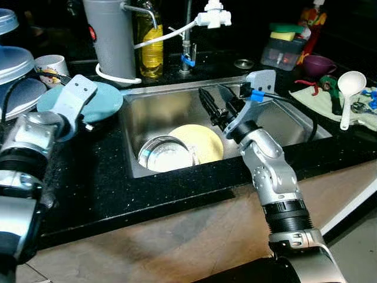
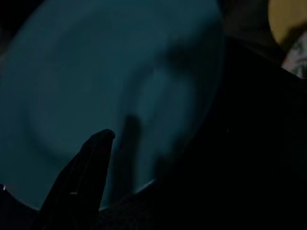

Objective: Kitchen organization

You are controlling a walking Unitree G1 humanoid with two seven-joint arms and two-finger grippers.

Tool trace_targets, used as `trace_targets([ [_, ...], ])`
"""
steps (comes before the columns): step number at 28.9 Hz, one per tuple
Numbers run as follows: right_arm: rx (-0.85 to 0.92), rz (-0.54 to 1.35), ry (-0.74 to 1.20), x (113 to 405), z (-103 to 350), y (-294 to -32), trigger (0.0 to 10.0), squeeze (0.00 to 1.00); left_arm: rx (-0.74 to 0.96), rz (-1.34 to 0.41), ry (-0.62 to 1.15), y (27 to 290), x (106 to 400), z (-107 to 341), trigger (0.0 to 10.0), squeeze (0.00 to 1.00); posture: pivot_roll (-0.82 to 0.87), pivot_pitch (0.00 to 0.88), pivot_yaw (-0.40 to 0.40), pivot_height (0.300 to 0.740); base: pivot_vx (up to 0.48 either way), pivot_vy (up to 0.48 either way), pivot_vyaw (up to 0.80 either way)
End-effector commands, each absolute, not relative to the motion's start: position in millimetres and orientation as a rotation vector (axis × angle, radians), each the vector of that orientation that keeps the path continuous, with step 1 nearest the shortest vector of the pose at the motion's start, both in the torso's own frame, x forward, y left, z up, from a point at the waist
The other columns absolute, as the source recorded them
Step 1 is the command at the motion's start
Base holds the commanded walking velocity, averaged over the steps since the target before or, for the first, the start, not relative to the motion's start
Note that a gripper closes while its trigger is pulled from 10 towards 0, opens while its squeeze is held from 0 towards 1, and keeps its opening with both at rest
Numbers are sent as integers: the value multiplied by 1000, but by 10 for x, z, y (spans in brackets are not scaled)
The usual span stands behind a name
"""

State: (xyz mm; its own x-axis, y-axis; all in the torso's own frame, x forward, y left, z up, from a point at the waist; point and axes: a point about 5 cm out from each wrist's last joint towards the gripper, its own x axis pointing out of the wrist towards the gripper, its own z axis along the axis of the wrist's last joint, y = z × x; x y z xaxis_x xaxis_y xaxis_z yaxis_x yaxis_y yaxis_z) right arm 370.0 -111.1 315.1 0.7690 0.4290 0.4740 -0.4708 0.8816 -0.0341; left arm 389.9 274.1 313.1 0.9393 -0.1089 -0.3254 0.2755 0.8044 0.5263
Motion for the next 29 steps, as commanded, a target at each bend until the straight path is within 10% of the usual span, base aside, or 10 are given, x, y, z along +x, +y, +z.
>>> trace_targets([
  [1,88,503,-501,3679,3182,-1107,10000,0,620,-264,447,2828,3838,2866,10000,0,42,207,6,740,0,0,0],
  [14,83,530,-496,3695,3210,-1090,10000,0,539,-814,380,2436,3440,3005,10000,0,56,215,-10,740,0,0,0],
  [22,90,506,-521,3700,3274,-1132,10000,0,225,-470,-106,2257,3762,3547,10000,0,47,215,-9,740,0,0,0],
  [29,97,492,-528,3699,3266,-1150,10000,0,228,173,-144,2908,3825,3606,10000,0,47,216,-5,740,0,0,0],
])
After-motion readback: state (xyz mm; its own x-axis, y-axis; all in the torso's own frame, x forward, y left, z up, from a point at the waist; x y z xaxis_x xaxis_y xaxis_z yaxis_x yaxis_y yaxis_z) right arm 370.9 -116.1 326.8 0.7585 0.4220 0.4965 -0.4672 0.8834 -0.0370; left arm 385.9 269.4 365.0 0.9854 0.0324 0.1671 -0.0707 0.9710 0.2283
